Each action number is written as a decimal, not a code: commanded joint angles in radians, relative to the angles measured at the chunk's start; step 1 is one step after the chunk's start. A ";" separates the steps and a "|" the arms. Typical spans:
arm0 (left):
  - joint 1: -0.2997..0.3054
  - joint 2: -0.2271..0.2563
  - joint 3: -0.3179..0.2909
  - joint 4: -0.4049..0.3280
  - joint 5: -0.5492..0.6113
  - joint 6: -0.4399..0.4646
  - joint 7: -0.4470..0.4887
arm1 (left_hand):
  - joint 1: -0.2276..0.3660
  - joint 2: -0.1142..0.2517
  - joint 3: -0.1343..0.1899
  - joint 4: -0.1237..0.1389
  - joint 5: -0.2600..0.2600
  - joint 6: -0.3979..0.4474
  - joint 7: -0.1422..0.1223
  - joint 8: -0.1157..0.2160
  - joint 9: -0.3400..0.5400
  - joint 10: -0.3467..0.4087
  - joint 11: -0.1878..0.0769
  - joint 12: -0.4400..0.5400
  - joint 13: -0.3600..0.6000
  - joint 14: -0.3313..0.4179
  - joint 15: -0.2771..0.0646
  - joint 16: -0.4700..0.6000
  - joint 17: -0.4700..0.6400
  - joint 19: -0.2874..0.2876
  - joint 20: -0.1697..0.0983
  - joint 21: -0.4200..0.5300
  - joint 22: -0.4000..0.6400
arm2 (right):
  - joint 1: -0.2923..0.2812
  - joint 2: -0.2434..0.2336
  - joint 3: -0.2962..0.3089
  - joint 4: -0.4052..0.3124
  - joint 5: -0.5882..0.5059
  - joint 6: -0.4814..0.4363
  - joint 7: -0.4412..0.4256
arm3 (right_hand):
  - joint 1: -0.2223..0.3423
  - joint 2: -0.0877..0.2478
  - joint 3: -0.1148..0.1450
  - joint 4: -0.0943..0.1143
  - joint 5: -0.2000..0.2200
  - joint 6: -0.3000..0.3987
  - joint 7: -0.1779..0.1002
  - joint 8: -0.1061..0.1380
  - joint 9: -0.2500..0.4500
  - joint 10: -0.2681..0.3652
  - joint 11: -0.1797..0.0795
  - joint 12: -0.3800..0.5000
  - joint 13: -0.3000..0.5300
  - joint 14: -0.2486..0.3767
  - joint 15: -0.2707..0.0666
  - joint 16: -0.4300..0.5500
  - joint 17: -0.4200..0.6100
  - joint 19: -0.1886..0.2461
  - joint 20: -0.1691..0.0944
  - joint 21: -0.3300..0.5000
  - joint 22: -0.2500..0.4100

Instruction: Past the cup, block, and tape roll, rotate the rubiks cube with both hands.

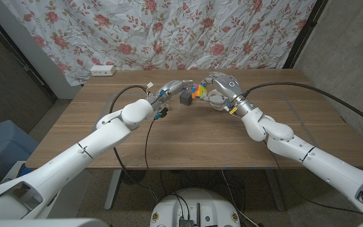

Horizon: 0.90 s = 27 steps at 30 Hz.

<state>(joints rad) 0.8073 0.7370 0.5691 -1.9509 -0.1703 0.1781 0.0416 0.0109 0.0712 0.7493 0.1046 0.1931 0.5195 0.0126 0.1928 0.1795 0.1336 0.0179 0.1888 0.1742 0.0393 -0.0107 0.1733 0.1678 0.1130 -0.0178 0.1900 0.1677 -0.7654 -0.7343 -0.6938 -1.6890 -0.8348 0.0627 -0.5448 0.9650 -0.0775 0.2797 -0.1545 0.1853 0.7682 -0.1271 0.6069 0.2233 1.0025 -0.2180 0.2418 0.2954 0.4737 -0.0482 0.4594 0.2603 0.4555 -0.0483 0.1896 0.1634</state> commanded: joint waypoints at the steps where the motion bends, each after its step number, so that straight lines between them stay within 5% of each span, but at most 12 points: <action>1: 0.011 0.002 -0.007 -0.011 0.005 0.005 0.016 | 0.001 0.072 0.004 0.005 0.009 0.004 0.001 0.001 0.005 0.005 -0.001 0.006 0.003 0.004 0.000 0.004 0.000 0.006 0.001 0.001 0.002 | -0.002 0.003 0.004 0.002 0.012 -0.009 -0.004 | 0.073 0.086 0.002 0.004 0.006 0.098 -0.094 0.007 0.014 0.009 -0.002 0.001 0.001 0.008 -0.151 0.006 0.003 0.006 -0.008 -0.002 0.002; 27: 0.038 -0.002 -0.017 -0.024 0.028 -0.005 0.059 | 0.003 0.073 0.009 0.003 0.010 0.003 0.003 -0.002 0.005 0.015 -0.004 0.009 0.003 0.013 -0.003 0.004 -0.001 0.012 0.000 0.003 0.002 | 0.004 0.012 0.006 0.009 0.035 -0.016 -0.001 | 0.072 0.092 -0.006 0.005 0.004 0.102 -0.094 0.011 0.016 0.015 -0.002 -0.001 0.003 0.007 -0.151 0.008 0.003 0.007 -0.008 -0.002 0.002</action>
<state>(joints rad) 0.8358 0.7382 0.5563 -1.9714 -0.1524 0.1823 0.0838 0.0109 0.0712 0.7493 0.1045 0.1931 0.5197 0.0125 0.1925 0.1798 0.1373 0.0142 0.1928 0.1743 0.0430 -0.0144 0.1734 0.1678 0.1130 -0.0179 0.1900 0.1677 -0.7630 -0.7261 -0.6890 -1.6815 -0.8108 0.0509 -0.5471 0.9619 -0.0743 0.2755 -0.1506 0.1852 0.7681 -0.1273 0.6116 0.2233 1.0062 -0.2217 0.2388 0.2952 0.4736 -0.0482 0.4594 0.2603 0.4554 -0.0482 0.1896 0.1634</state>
